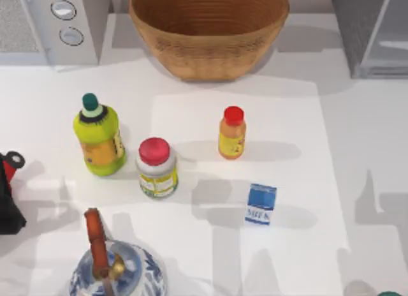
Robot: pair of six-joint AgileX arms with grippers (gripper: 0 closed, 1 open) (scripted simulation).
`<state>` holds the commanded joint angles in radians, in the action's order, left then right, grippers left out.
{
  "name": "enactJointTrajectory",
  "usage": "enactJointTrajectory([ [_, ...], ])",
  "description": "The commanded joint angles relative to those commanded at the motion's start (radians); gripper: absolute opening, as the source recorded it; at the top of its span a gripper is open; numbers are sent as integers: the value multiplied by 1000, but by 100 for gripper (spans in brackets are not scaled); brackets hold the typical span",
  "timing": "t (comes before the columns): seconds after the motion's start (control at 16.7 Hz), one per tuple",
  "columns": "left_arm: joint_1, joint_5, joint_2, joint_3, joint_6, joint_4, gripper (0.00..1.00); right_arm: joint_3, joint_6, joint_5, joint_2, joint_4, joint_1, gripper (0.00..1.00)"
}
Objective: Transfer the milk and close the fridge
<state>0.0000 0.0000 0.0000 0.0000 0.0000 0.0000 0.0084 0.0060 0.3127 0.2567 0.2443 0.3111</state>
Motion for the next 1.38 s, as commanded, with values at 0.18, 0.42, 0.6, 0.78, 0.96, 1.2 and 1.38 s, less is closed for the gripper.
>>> enactJointTrajectory([
  [0.18, 0, 0, 0, 0, 0, 0, 100, 5, 4, 188, 158, 149, 187, 100],
  [0.42, 0, 0, 0, 0, 0, 0, 100, 11, 8, 425, 356, 338, 423, 100],
  [0.6, 0, 0, 0, 0, 0, 0, 100, 14, 11, 556, 464, 440, 553, 100],
  [0.78, 0, 0, 0, 0, 0, 0, 100, 16, 12, 614, 511, 485, 612, 100],
  [0.96, 0, 0, 0, 0, 0, 0, 100, 16, 12, 616, 511, 485, 613, 100],
  [1.2, 0, 0, 0, 0, 0, 0, 100, 29, 15, 623, 542, 502, 626, 100],
  [1.38, 0, 0, 0, 0, 0, 0, 100, 87, 23, 673, 666, 572, 680, 100],
])
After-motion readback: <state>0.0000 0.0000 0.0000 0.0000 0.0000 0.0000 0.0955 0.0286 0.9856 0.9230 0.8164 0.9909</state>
